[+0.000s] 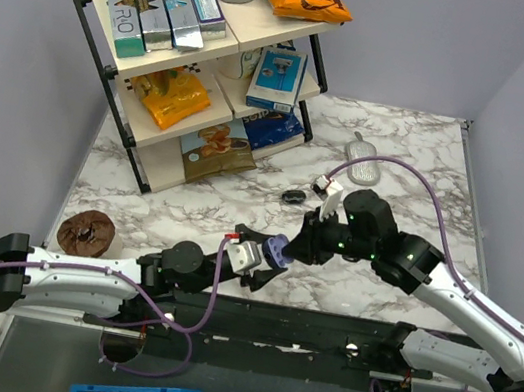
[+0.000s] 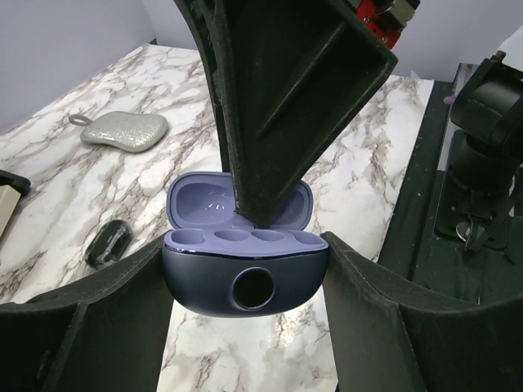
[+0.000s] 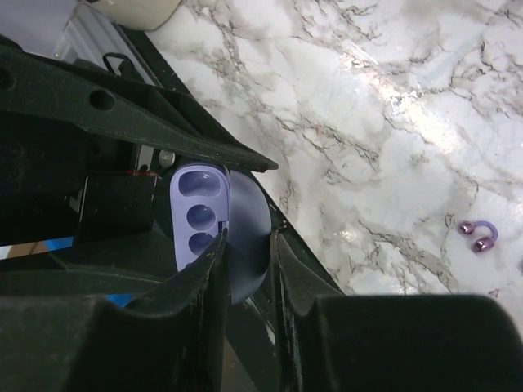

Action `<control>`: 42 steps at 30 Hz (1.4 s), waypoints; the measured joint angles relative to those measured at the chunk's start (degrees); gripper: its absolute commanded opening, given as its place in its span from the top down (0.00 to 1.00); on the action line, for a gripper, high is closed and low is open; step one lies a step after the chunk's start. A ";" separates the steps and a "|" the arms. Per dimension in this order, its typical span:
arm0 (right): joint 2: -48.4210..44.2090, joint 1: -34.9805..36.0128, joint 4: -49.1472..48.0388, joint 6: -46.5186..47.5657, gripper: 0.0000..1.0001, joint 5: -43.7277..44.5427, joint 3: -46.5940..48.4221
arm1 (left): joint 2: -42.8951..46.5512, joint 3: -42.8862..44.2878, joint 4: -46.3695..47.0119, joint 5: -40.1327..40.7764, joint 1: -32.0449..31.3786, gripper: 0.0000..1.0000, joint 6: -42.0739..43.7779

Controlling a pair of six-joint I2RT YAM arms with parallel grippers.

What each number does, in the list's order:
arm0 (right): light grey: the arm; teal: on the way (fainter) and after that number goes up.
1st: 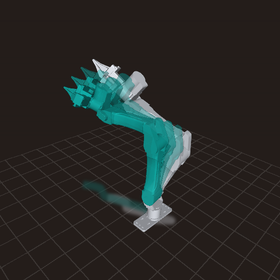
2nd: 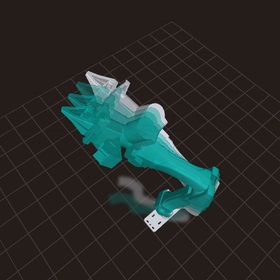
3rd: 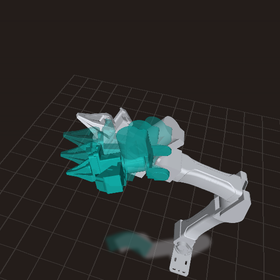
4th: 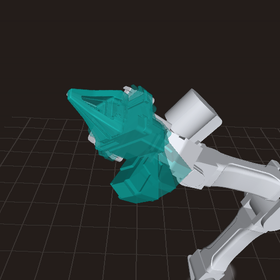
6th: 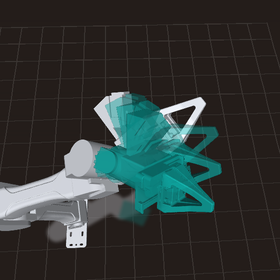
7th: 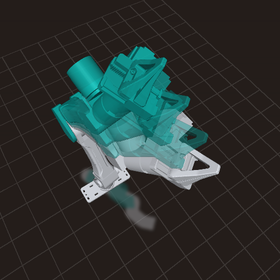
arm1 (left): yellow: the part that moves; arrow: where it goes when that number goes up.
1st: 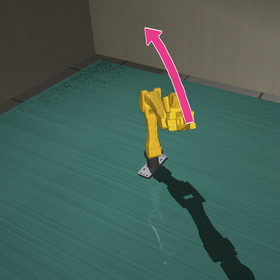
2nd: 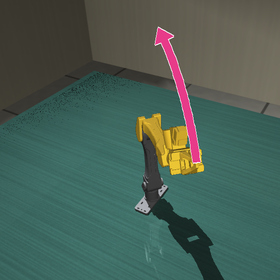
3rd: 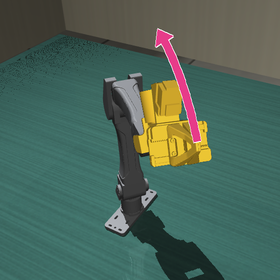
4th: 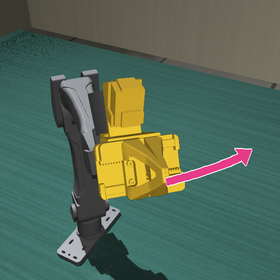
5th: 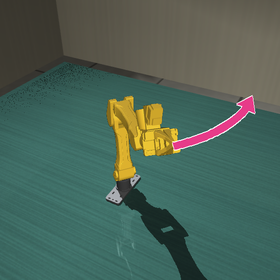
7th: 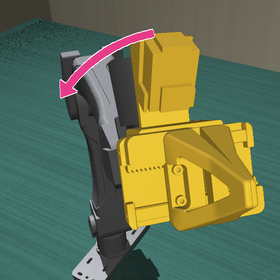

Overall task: Insert the wireless bluetooth earbuds into the charging case
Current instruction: Adjust the charging case.

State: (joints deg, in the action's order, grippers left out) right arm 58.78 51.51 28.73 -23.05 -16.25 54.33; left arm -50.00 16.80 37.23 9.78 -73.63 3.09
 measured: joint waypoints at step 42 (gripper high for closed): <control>-11.28 2.91 16.76 26.77 0.99 5.53 6.34 | -2.54 13.97 -16.74 -48.78 22.23 0.01 -20.48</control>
State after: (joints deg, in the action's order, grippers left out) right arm 47.51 54.41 45.50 3.73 -10.72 60.66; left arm -52.53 30.76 20.49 -39.00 -51.40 -17.39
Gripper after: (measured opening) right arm 0.256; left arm 0.988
